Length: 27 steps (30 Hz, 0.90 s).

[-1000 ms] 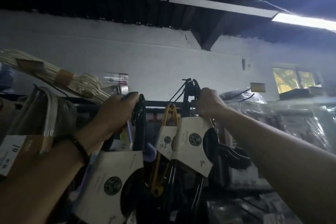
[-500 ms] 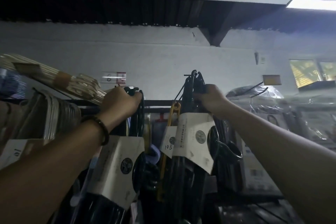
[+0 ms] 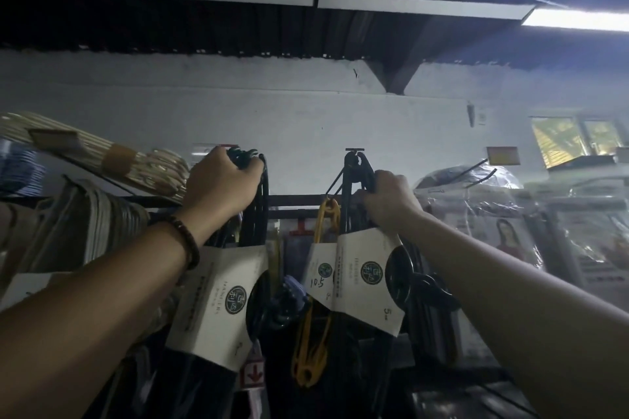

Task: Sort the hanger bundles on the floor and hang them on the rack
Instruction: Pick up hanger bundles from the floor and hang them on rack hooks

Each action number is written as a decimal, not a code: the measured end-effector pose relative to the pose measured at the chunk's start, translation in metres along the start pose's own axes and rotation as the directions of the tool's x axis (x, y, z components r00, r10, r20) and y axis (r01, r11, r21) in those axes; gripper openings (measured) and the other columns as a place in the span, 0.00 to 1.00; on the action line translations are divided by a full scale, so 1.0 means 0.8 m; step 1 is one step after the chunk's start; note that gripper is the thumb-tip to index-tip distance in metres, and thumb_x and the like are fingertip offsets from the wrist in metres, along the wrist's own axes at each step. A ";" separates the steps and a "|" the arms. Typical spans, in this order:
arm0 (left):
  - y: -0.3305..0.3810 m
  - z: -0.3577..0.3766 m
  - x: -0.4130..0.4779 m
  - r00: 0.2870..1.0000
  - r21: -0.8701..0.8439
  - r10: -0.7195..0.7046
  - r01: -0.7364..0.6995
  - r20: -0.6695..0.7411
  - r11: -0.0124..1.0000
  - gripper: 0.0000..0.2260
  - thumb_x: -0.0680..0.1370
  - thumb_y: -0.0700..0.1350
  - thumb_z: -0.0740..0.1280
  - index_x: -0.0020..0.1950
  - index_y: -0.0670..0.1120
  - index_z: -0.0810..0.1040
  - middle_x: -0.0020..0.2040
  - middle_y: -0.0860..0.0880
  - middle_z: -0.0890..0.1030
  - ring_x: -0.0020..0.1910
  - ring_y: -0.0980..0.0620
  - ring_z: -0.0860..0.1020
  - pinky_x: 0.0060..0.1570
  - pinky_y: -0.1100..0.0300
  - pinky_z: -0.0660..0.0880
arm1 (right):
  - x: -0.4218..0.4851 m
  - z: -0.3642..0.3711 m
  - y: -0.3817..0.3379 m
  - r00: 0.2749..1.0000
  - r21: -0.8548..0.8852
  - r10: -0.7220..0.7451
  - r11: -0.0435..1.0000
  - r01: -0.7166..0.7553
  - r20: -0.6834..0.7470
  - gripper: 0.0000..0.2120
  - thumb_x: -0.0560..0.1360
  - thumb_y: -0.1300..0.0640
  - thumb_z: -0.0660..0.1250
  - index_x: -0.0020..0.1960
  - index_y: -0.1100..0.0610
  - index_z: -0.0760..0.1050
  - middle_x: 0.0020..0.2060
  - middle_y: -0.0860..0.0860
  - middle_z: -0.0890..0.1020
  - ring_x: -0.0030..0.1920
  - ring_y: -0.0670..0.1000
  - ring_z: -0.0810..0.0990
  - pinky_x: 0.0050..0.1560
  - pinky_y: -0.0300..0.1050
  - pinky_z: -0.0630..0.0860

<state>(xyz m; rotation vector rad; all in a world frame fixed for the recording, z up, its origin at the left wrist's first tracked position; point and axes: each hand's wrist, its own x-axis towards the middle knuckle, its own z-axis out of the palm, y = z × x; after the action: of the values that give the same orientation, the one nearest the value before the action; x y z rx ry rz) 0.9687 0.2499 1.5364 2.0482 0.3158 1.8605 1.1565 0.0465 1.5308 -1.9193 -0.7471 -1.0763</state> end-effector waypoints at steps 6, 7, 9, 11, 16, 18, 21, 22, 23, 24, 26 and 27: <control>0.004 -0.016 0.008 0.994 -0.035 -0.044 0.041 -0.100 0.999 0.17 0.81 0.58 0.66 0.51 0.43 0.76 0.41 0.49 0.77 0.37 0.49 0.75 0.33 0.56 0.65 | 0.012 0.007 -0.008 0.999 -0.014 0.032 0.999 -0.032 -0.002 0.05 0.80 0.57 0.67 0.49 0.59 0.77 0.38 0.54 0.78 0.33 0.52 0.78 0.27 0.40 0.69; 0.003 -0.018 0.011 0.991 -0.046 -0.048 0.043 -0.126 0.998 0.18 0.81 0.58 0.66 0.52 0.42 0.76 0.42 0.48 0.78 0.38 0.48 0.76 0.35 0.55 0.66 | 0.013 0.008 -0.010 1.000 -0.015 0.027 1.000 -0.027 -0.002 0.05 0.81 0.57 0.67 0.49 0.59 0.77 0.38 0.54 0.78 0.33 0.52 0.77 0.27 0.40 0.69; 0.004 -0.022 0.017 0.986 -0.076 -0.062 0.051 -0.155 0.996 0.18 0.80 0.58 0.66 0.53 0.41 0.77 0.42 0.47 0.79 0.38 0.47 0.76 0.37 0.54 0.67 | 0.018 0.012 -0.014 1.000 -0.017 0.028 0.999 -0.028 0.003 0.06 0.80 0.58 0.67 0.47 0.60 0.77 0.37 0.54 0.77 0.32 0.51 0.75 0.27 0.41 0.69; 0.005 -0.025 0.021 0.984 -0.103 -0.067 0.051 -0.162 0.993 0.19 0.79 0.57 0.66 0.52 0.41 0.77 0.42 0.46 0.79 0.38 0.47 0.76 0.36 0.54 0.66 | 0.024 0.017 -0.016 0.999 -0.020 0.040 0.999 -0.039 0.017 0.06 0.80 0.59 0.67 0.46 0.61 0.77 0.37 0.54 0.78 0.32 0.51 0.75 0.27 0.41 0.70; 0.007 -0.029 0.023 0.986 -0.153 -0.055 0.031 -0.155 0.988 0.19 0.79 0.57 0.65 0.50 0.41 0.80 0.42 0.44 0.83 0.40 0.45 0.80 0.32 0.56 0.66 | 0.032 0.035 -0.011 0.996 -0.019 0.065 0.998 -0.064 0.059 0.06 0.80 0.58 0.68 0.46 0.59 0.76 0.38 0.55 0.79 0.32 0.52 0.77 0.27 0.41 0.71; 0.006 -0.031 0.022 0.984 -0.171 -0.058 0.029 -0.170 0.985 0.19 0.78 0.58 0.65 0.49 0.41 0.81 0.42 0.44 0.83 0.40 0.45 0.81 0.32 0.57 0.67 | 0.033 0.049 -0.005 0.994 -0.026 0.071 0.997 -0.069 0.081 0.09 0.81 0.55 0.69 0.46 0.60 0.76 0.40 0.56 0.81 0.32 0.52 0.77 0.27 0.42 0.72; 0.005 -0.032 0.017 0.980 -0.189 -0.069 0.033 -0.187 0.981 0.18 0.79 0.57 0.66 0.49 0.41 0.80 0.41 0.45 0.83 0.38 0.48 0.79 0.32 0.57 0.66 | 0.036 0.071 0.006 0.991 -0.014 0.102 0.995 -0.101 0.091 0.11 0.83 0.55 0.66 0.45 0.61 0.76 0.39 0.56 0.82 0.31 0.51 0.78 0.27 0.43 0.73; 0.004 -0.032 0.015 0.980 -0.196 -0.071 0.034 -0.186 0.980 0.18 0.79 0.57 0.66 0.48 0.41 0.80 0.40 0.45 0.82 0.37 0.48 0.79 0.32 0.57 0.66 | 0.038 0.077 0.007 0.990 -0.007 0.111 0.994 -0.110 0.085 0.10 0.83 0.57 0.66 0.45 0.61 0.77 0.38 0.56 0.81 0.30 0.51 0.78 0.26 0.42 0.72; 0.002 -0.031 0.012 0.980 -0.203 -0.070 0.031 -0.184 0.979 0.17 0.79 0.56 0.66 0.46 0.42 0.79 0.39 0.46 0.81 0.37 0.47 0.79 0.32 0.57 0.66 | 0.040 0.083 0.008 0.990 -0.006 0.119 0.993 -0.119 0.073 0.09 0.83 0.58 0.66 0.46 0.61 0.76 0.37 0.55 0.81 0.31 0.52 0.79 0.26 0.42 0.72; 0.001 -0.030 0.009 0.982 -0.213 -0.068 0.029 -0.178 0.977 0.17 0.79 0.56 0.66 0.46 0.42 0.79 0.38 0.46 0.81 0.37 0.47 0.79 0.32 0.57 0.67 | 0.042 0.090 0.009 0.990 -0.003 0.130 0.991 -0.130 0.060 0.07 0.82 0.59 0.66 0.48 0.62 0.76 0.38 0.56 0.81 0.33 0.53 0.80 0.27 0.43 0.72; -0.001 -0.029 0.006 0.983 -0.236 -0.068 0.027 -0.169 0.971 0.16 0.79 0.56 0.67 0.45 0.42 0.79 0.37 0.46 0.81 0.36 0.47 0.79 0.33 0.57 0.67 | 0.044 0.101 0.013 0.990 0.009 0.140 0.990 -0.140 0.034 0.05 0.82 0.60 0.66 0.53 0.63 0.73 0.40 0.56 0.80 0.37 0.54 0.81 0.29 0.46 0.73; 0.000 -0.030 0.005 0.984 -0.248 -0.066 0.023 -0.165 0.969 0.16 0.79 0.55 0.67 0.45 0.42 0.79 0.37 0.47 0.80 0.36 0.48 0.79 0.33 0.57 0.67 | 0.046 0.107 0.016 0.990 0.013 0.140 0.990 -0.140 0.035 0.05 0.82 0.61 0.66 0.54 0.62 0.72 0.40 0.55 0.79 0.38 0.53 0.81 0.30 0.46 0.74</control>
<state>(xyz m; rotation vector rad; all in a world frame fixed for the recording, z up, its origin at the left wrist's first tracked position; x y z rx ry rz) 0.9457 0.2542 1.5414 1.7096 0.1642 1.9459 1.2183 0.1168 1.5309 -1.9502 -0.6275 -0.9506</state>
